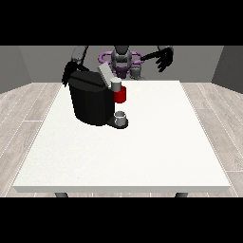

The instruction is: Insert the coffee pod into the coffee machine and close the lid

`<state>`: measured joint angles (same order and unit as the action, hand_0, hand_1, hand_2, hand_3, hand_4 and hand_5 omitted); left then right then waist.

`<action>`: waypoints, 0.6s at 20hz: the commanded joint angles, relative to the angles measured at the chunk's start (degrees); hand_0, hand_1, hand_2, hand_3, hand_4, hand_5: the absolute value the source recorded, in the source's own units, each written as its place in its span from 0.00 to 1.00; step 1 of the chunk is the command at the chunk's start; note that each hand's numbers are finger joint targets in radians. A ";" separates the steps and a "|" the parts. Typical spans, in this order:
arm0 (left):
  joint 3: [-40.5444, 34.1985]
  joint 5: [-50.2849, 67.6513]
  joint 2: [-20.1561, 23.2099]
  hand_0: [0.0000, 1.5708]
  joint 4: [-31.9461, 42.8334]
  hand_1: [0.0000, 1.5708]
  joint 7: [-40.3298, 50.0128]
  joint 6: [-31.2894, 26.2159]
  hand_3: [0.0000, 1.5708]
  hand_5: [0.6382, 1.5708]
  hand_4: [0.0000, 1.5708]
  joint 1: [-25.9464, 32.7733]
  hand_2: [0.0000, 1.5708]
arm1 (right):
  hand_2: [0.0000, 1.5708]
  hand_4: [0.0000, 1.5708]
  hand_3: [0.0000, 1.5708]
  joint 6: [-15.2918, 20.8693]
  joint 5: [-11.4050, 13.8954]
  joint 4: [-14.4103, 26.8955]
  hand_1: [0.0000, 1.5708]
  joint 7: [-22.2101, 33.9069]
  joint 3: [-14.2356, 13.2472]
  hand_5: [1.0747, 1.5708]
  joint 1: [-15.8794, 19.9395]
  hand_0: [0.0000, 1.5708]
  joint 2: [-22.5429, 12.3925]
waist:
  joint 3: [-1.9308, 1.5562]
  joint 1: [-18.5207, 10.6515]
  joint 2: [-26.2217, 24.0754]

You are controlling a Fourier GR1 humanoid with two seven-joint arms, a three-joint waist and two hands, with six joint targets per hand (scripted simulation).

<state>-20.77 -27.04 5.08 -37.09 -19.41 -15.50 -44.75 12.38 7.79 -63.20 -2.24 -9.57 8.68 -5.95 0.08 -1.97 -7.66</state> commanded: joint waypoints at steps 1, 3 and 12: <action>-1.72 4.40 -3.27 0.00 -0.81 0.00 0.50 -2.88 0.00 1.00 0.27 7.29 0.00 | 0.00 0.00 0.00 -1.03 -0.16 0.53 0.00 -0.34 -0.13 1.00 -4.15 0.00 -0.68 | -0.08 -3.67 -6.96; -0.40 2.88 -4.86 0.00 -1.31 0.00 1.45 0.47 0.00 1.00 0.24 10.77 0.00 | 0.00 0.00 0.00 -2.29 -1.72 -1.70 0.00 -3.81 0.66 1.00 -5.21 0.00 1.35 | -0.10 -2.90 -7.95; -1.38 7.40 -3.25 0.00 -4.38 0.00 3.03 -4.56 0.00 1.00 0.22 16.06 0.00 | 0.00 0.04 0.00 -8.85 -2.52 -9.89 0.00 1.81 5.46 1.00 2.51 0.00 0.14 | -0.08 -5.94 -10.93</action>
<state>-21.65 -21.94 1.49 -39.42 -17.35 -17.64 -30.51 4.52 4.80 -71.30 -1.56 -5.51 9.03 -5.51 0.01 -5.82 -18.00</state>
